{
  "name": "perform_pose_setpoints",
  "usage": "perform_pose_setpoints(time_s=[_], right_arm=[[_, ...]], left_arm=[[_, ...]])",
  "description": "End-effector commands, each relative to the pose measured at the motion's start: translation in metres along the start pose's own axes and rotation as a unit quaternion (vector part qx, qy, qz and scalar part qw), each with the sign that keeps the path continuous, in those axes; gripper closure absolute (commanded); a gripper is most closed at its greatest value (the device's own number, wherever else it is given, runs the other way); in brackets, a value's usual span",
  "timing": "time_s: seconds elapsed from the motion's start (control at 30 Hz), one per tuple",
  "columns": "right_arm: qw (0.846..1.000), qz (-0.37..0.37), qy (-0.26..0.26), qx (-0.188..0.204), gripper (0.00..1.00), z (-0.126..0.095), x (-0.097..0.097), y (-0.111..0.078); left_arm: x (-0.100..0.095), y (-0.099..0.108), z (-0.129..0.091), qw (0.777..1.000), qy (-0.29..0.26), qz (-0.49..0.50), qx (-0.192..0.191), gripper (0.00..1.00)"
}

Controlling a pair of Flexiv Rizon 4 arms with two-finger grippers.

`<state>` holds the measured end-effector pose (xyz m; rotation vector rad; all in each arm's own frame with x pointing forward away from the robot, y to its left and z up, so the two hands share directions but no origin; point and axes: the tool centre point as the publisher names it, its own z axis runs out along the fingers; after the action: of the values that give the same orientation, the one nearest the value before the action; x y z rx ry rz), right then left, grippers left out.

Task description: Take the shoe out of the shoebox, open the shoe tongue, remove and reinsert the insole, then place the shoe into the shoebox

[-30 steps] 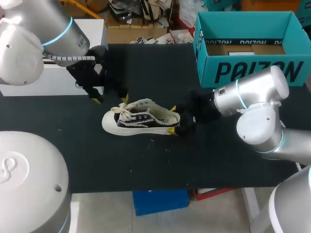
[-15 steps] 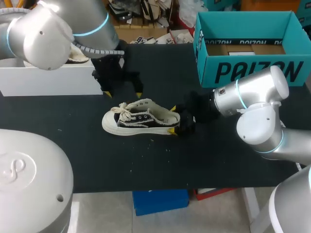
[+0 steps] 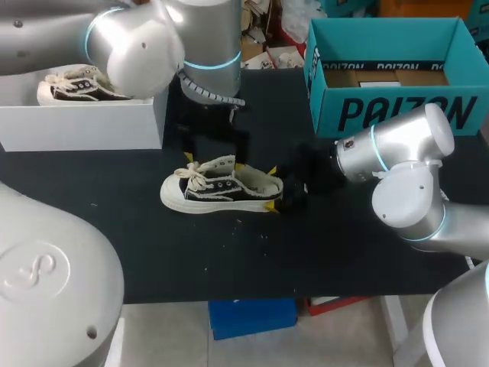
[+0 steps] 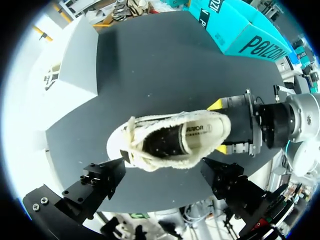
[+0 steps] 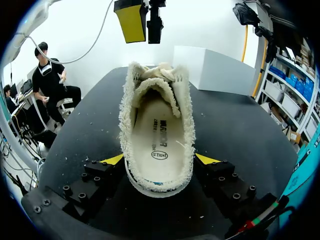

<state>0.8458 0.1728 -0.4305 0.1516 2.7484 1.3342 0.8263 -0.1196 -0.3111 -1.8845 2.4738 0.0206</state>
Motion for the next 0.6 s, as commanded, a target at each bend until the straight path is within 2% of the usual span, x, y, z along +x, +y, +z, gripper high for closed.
perform_pose_setpoints(time_s=[0.03,0.43,0.6], right_arm=[[1.000,0.001,-0.001,0.000,1.00,0.001,-0.001,0.000],[1.000,0.001,-0.001,0.000,1.00,0.001,-0.001,0.000],[1.000,0.001,-0.001,0.000,1.00,0.001,-0.001,0.000]], left_arm=[[0.007,-0.010,0.014,0.997,-0.075,-0.002,-0.021,0.00],[0.012,-0.017,0.038,0.994,-0.102,0.001,-0.041,0.00],[0.012,-0.018,0.044,0.990,-0.130,0.004,-0.052,0.00]])
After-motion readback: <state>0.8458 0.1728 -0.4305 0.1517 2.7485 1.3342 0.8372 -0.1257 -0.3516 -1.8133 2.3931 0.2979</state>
